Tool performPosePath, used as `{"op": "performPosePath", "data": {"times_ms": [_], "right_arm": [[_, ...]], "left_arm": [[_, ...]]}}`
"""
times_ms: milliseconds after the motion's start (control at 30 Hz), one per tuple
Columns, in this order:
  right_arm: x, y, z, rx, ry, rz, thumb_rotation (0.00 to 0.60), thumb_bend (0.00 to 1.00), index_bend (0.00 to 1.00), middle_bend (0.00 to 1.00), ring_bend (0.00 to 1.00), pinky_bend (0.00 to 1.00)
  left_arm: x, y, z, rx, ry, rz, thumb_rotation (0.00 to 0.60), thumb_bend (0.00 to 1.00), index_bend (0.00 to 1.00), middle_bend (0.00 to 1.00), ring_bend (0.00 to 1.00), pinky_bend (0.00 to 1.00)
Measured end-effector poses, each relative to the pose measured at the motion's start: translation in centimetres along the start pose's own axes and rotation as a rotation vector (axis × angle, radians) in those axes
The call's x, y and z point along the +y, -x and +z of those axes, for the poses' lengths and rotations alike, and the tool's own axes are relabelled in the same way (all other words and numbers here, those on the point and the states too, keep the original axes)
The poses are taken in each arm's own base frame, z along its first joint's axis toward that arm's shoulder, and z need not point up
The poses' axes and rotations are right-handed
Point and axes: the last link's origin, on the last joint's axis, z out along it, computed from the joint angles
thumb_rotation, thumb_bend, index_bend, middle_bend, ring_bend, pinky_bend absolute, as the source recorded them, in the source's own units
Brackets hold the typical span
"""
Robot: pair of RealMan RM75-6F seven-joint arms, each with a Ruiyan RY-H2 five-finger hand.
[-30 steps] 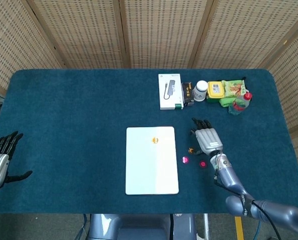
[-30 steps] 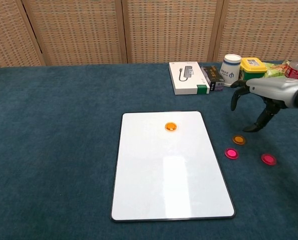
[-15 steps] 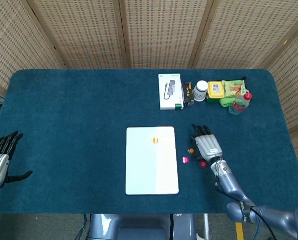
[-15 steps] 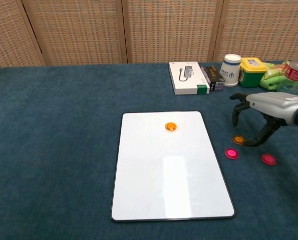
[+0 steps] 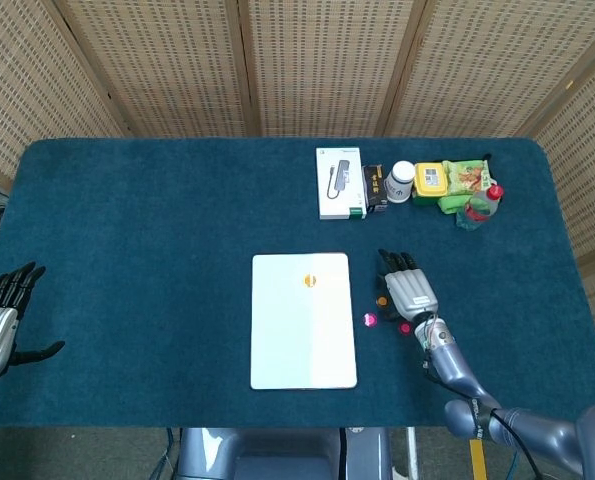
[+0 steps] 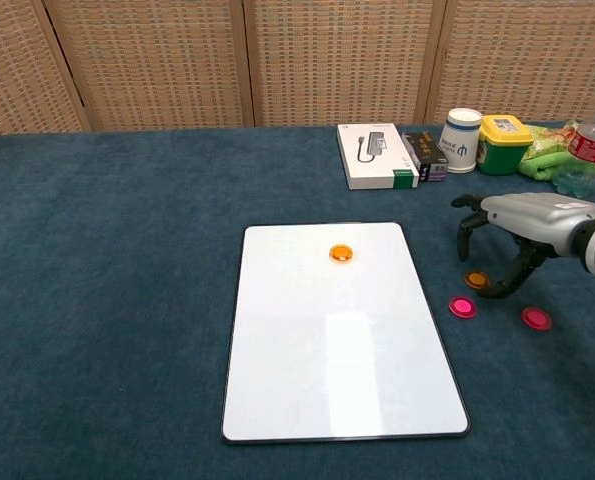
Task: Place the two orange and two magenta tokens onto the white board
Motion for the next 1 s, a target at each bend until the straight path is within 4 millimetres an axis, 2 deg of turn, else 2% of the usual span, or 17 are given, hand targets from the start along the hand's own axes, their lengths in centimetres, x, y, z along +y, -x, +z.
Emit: {"op": "performPosePath", "data": {"times_ms": [433,600,800,1000], "right_arm": [[0.29,0.43,0.28,-0.024,0.013,0.003,0.6,0.26,0.41,0.0,0.0,0.0],[0.17,0.45,0.51,-0.031,0.016,0.005,0.6,0.26,0.51,0.0,0.0,0.0],[0.02,0.24,0.76,-0.031,0.018,0.012,0.6,0.31,0.56,0.0,0.0,0.0],[-0.19,0.06,0.86,-0.026,0.013,0.028,0.6,0.31,0.58,0.01,0.0,0.0]], "left_arm": [[-0.01,0.0,0.0,-0.001,0.0,0.001,0.6,0.0,0.0,0.0,0.0,0.0],[-0.02,0.0,0.0,0.001,0.0,0.002,0.6,0.0,0.0,0.0,0.0,0.0],[-0.03,0.01,0.02,0.0,-0.001,0.002,0.6,0.0,0.0,0.0,0.0,0.0],[-0.03,0.02,0.02,0.0,-0.001,0.002,0.6,0.0,0.0,0.0,0.0,0.0]]}}
